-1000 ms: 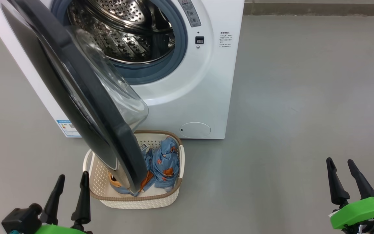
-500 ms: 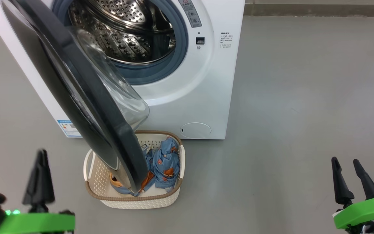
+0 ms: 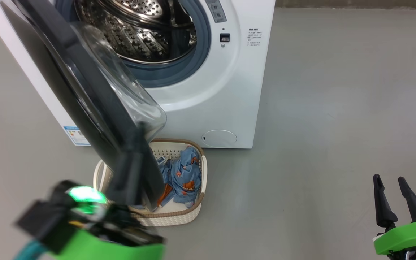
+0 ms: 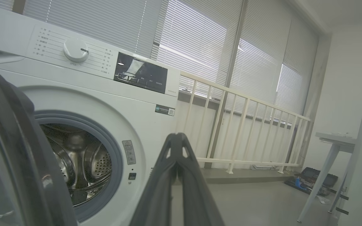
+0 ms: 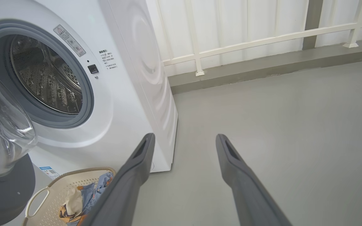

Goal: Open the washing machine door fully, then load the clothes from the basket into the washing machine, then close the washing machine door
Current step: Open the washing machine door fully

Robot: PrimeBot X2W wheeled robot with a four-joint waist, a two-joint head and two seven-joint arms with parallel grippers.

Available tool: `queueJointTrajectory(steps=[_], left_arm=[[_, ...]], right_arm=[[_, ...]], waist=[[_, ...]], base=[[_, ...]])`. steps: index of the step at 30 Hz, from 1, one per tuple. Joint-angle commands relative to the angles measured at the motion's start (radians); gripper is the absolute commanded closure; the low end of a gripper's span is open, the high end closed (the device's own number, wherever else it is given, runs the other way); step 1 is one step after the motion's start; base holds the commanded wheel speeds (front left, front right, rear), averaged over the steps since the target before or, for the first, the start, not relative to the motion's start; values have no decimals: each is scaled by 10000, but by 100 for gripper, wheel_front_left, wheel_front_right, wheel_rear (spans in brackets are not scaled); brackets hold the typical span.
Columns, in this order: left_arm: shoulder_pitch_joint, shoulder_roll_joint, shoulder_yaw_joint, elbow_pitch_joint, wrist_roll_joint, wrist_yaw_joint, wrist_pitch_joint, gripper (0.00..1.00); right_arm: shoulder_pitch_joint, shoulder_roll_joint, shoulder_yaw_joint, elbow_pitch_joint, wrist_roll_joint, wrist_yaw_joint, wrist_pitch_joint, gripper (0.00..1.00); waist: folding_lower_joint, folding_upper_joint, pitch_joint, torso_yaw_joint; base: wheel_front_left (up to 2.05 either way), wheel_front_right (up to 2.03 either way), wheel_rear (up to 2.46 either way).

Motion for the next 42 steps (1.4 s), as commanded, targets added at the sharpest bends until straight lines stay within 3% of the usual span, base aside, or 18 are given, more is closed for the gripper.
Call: queueJointTrajectory(steps=[1,6,12,28,42], left_arm=[[-478,5,-139,-267,-133,-7,183,100],[-879,-76,-1357,755,-710,78,367,100],[-1416,-100,-1736,2813,-1386,375,109,100],[-2248,-55,-1071,6551,-2114,235,-855,100],[-2486,72,-762,7815,-2395,68,-1166,100]], right_arm=[[-134,-148,176,-282,-146,21,-131,0],[-295,-121,123,-339,-274,21,-132,0],[-397,-72,223,-383,-363,21,-132,0],[-388,-124,312,-392,-300,21,-132,0],[-295,-207,398,-392,-191,21,-132,0]], waist=[[0,0,64,15],[0,0,187,-23],[0,0,257,-135],[0,0,230,-269],[0,0,23,-120]], base=[[0,0,0],[0,0,0],[0,0,0],[0,0,0],[0,0,0]])
